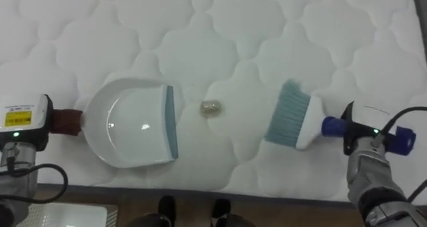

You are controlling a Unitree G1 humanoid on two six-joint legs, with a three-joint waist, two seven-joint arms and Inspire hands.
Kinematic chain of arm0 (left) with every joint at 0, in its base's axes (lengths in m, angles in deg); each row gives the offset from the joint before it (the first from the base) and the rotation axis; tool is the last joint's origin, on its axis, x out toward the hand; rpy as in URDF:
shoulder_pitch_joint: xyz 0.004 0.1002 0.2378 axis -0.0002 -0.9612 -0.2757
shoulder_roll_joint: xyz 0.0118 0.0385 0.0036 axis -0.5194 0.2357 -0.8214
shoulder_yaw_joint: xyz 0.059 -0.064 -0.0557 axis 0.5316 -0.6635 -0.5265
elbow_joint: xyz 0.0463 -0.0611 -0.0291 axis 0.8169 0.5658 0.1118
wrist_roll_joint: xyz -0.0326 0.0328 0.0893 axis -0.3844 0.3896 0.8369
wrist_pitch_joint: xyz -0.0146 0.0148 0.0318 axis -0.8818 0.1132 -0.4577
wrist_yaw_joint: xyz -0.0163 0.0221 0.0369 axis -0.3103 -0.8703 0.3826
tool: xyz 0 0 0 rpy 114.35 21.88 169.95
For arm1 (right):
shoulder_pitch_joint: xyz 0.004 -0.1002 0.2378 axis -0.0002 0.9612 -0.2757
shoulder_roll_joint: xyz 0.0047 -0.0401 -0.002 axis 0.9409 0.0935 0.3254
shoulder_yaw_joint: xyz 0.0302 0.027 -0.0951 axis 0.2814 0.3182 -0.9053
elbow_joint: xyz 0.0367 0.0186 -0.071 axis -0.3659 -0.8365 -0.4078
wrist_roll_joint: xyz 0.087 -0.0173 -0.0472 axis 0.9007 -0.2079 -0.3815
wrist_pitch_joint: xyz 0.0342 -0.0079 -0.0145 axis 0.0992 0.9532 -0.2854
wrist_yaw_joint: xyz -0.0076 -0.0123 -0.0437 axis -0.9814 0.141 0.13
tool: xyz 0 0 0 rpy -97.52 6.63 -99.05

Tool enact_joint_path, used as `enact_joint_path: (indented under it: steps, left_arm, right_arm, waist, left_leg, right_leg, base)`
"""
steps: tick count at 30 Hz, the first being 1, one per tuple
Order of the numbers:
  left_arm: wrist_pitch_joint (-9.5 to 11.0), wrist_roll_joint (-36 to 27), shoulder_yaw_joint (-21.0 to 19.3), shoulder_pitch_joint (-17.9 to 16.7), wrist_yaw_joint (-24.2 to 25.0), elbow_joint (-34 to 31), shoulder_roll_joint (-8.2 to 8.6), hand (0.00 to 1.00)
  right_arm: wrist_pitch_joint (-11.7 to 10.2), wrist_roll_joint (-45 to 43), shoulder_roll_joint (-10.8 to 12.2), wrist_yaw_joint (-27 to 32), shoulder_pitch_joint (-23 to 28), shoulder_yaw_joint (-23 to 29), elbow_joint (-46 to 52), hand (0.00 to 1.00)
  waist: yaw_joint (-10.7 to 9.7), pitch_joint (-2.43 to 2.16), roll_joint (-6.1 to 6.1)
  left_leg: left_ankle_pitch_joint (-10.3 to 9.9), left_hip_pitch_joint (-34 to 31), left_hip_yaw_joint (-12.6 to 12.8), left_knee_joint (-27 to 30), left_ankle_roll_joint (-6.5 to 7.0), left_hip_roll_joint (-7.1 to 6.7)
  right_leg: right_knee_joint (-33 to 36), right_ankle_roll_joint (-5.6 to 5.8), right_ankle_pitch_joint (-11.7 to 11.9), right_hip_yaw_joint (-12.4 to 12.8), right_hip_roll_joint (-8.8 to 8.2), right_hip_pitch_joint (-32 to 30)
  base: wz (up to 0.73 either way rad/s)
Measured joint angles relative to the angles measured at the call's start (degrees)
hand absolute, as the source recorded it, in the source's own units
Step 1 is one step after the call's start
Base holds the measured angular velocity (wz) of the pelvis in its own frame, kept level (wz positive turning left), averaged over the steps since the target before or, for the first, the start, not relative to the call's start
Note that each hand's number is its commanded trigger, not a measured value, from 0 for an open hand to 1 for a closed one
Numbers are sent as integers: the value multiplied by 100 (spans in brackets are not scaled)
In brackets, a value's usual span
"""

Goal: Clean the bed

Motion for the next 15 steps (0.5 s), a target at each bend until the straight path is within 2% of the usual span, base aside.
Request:
enact_joint_path:
  steps: [9, 15]
  left_arm:
    - [-147, 7, 14, 3, 33, -5, 18, 100]
    - [-277, -14, 94, 4, 40, -33, 78, 100]
  right_arm:
    - [360, -1278, -7, 144, -75, -198, 112, 100]
    - [575, -1516, -13, 154, -74, -360, 225, 100]
  waist:
    - [34, -1, 2]
    - [103, -2, 8]
  left_leg:
    - [0, 32, 65, -9, -1, 18]
    - [3, 72, 70, -20, -6, 42]
  right_leg:
    - [4, -2, 1, 7, 6, 15]
    - [-49, -23, 32, 6, 38, 66]
  base:
    - [-1]
    - [-1]
